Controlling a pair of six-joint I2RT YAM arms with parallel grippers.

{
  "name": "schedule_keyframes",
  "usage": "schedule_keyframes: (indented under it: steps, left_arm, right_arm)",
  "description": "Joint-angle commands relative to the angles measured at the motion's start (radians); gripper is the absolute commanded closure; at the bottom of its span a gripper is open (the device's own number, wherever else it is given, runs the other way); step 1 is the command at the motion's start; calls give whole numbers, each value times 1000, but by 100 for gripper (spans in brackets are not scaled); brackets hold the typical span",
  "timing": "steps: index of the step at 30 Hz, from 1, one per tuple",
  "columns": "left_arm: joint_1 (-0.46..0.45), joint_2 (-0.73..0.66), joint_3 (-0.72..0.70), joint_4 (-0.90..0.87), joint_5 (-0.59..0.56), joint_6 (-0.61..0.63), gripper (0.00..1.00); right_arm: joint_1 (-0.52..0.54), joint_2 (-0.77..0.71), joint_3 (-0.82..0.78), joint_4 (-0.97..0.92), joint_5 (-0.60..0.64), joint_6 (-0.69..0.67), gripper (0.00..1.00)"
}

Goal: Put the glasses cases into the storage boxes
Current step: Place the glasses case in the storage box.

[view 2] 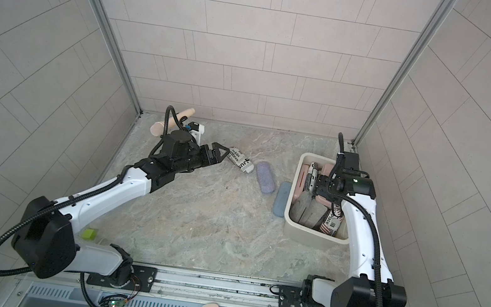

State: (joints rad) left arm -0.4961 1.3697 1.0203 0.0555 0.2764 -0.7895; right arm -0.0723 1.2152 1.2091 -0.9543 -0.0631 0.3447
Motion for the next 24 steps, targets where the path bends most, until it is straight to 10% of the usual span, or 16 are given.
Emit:
schedule_keyframes:
  steps: [1, 24]
  left_arm:
    - [-2, -3, 3, 14, 0, -11, 11]
    - [-20, -11, -4, 8, -30, 1, 11]
  right_arm:
    - [25, -95, -33, -34, 51, 22, 44]
    - [189, -278, -255, -59, 66, 74, 21]
